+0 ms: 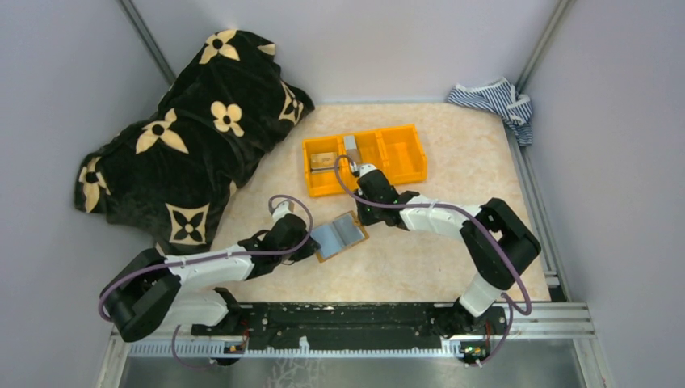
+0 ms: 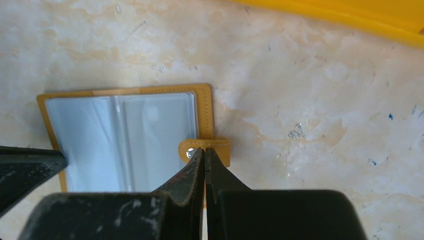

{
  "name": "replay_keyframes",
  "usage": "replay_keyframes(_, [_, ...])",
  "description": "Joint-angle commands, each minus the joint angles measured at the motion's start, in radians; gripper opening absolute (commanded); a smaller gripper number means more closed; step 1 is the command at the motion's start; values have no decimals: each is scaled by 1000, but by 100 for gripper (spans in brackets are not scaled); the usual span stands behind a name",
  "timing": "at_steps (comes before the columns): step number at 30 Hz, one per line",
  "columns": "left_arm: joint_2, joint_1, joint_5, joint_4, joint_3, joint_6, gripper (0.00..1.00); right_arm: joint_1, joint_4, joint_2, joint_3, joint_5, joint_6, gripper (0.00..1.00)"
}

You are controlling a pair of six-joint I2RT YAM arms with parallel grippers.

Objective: Take the credit cards out of the card holder

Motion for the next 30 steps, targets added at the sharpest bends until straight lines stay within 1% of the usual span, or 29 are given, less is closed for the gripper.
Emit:
replay_keyframes(1, [-7, 14, -11, -128, -34, 29, 16, -1, 17, -15, -39, -5, -15, 0])
replay_keyframes(12, [-6, 16, 7, -113, -35, 38, 15, 1, 56, -58, -137, -47, 29, 0])
replay_keyframes(23, [-8, 18, 15, -100, -34, 52, 15, 19, 7, -129, -106, 14, 34, 0])
replay_keyframes(30, [-29, 18, 12, -100, -48, 46, 15, 29, 2, -149, -93, -3, 34, 0])
